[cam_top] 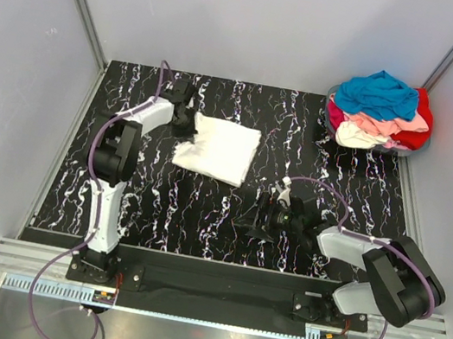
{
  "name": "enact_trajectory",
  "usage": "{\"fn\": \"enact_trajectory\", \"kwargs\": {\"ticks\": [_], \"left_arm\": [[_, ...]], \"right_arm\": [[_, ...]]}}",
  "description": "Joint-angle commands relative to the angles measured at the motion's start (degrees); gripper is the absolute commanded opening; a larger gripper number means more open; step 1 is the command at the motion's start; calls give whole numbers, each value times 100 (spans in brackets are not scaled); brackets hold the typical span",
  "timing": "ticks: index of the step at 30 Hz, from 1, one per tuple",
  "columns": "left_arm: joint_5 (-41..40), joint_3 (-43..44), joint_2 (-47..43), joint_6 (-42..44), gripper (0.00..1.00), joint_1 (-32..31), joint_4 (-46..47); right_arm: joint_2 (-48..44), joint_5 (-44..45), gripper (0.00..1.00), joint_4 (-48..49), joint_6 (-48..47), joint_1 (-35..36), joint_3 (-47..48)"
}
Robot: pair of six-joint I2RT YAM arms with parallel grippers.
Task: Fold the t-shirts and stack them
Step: Neatly place the folded tshirt to the corner
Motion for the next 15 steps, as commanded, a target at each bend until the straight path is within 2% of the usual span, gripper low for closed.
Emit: {"fn": "enact_trajectory", "kwargs": {"ticks": [1,5,9,10,12,13,15], "left_arm": [[-1928,925,389,655,0,257,-1438],[-2491,2129,882,866,0,407,-2212],[-3438,3289,1514,1226,0,670,-2688],[-3598,3987,1681,1314,0,810,-2802],[-4167,4712,2173,1533,6,942,-3110],[-4371,5081,2323,1604,11,1082,-3102],[-4923,5006,2263,1823,19,1197,-2586]], "right_arm": [[-7,-53,90,176,-43,43,152],[-16,-97,90,105,-157,43,169],[1,-123,91,228,-140,43,117],[19,-132,91,237,-139,51,125],[45,-150,91,237,-175,43,134],[54,-159,91,254,-183,43,134],[37,-168,91,325,-166,43,82]]}}
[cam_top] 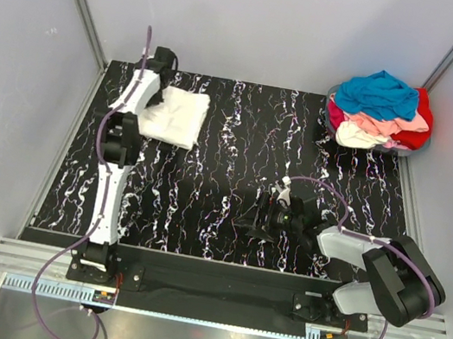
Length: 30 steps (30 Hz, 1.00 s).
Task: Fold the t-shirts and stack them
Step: Neatly place the folded tshirt to the corner
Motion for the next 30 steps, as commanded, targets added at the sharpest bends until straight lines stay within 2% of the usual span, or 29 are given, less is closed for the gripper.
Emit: {"fn": "enact_trajectory", "kwargs": {"ticks": [1,2,4,6,7,11,14,18,19,22,30], "left_arm": [[-1471,285,-185,607,23,393,331],[-1480,57,-265,721,26,429,865],[-1752,-24,-396,932,42,577,1264],[-1919,55,-467,1169,78,596,1642],[-1946,90,-589,1205,99,570,1713],[-1946,-128,-1353,987,99,334,1723],[-1473,-839,-2241,513,99,87,1731],[63,-1710,-2936,-750,99,-1,1538],[658,-2007,-3042,-920,99,7,1547],[1828,-2466,-3026,-1334,95,-10,1880],[2263,-2950,-2595,-1581,93,-72,2048]], "right_arm": [[19,-126,91,340,-98,45,81],[28,-126,91,349,-98,36,81],[28,-135,91,393,-81,27,64],[45,-161,91,446,-54,10,38],[72,-161,91,498,-45,1,37],[124,-179,91,560,-1,1,37],[98,-170,91,525,-10,1,37],[55,-161,90,507,-28,1,29],[54,-161,90,490,-28,1,29],[11,-144,90,455,-54,1,29],[-33,-100,89,455,-36,1,2]]}}
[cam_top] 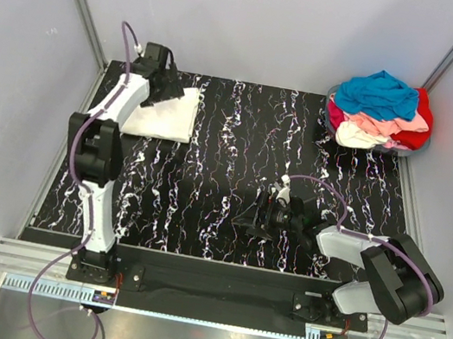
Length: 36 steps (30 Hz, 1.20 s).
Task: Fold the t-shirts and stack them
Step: Reset both grippers
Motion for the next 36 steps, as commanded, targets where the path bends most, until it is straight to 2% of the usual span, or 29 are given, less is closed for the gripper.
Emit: {"fn": "enact_trajectory", "kwargs": {"ticks": [1,5,9,14,21,26,30,36], "left_arm": [[611,-160,223,-210,93,1,149],[788,-344,434,-166,92,1,210],[551,-476,662,-114,92,1,228],[269,68,1303,-26,92,62,-124],[409,938,2199,-166,89,430,-501],[243,1518,2332,62,92,502,-792],[295,2368,2692,98,92,975,-1108],[269,2767,2921,-16,92,1292,-1038]], "right_arm": [[-121,-10,90,136,-43,1,4],[-112,-19,90,144,-43,1,4],[-103,-19,90,144,-43,-8,4],[-112,-45,90,206,-17,-25,-22],[-68,-142,89,302,-8,-87,-48],[11,-238,90,452,62,-157,-92],[37,-291,89,566,106,-210,-145],[125,-414,89,732,150,-263,-180]]}}
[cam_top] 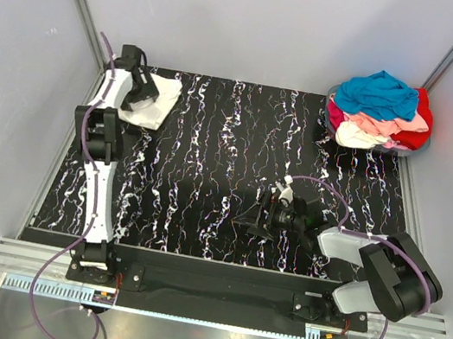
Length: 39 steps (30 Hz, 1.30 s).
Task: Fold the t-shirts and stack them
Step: Reset both grippers
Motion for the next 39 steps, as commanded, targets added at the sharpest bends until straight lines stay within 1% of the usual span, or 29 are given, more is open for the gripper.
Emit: {"fn": "enact_trajectory", "kwargs": {"ticks": [1,8,10,14,17,21,25,27,31,32,34,35,37,38,39], "left_arm": [[-120,308,167,-134,92,245,-26],[-304,291,256,-952,90,448,70],[-191,317,264,-944,90,448,377],[-251,851,457,-979,90,466,449],[-112,801,466,-1040,92,544,834],[-252,897,510,-1041,93,606,1264],[-322,1081,528,-988,95,650,1433],[-314,1064,362,-970,98,668,1511],[257,433,-358,-1092,99,659,2030],[432,309,-638,-1154,99,642,2031],[634,212,-903,-1364,99,563,1899],[766,55,-1209,-1409,99,519,1855],[803,-235,-1579,-1515,99,326,1793],[820,-437,-2008,-1533,99,229,1793],[794,-822,-2230,-1542,99,133,1776]], "right_arm": [[88,-191,89,440,69,-103,-58],[132,-297,89,607,140,-174,-119],[158,-332,89,634,149,-200,-128],[220,-394,89,757,193,-253,-155],[246,-438,89,836,219,-288,-181],[299,-490,89,950,271,-314,-207],[325,-517,89,1012,298,-350,-234],[325,-517,89,1021,298,-350,-234],[325,-508,89,1038,307,-350,-242],[317,-508,89,1038,307,-358,-242],[308,-490,89,1030,307,-358,-251],[290,-482,89,1021,307,-358,-251],[246,-438,88,1012,289,-358,-269],[229,-429,88,1003,289,-358,-277],[211,-420,88,1003,281,-358,-278]]}}
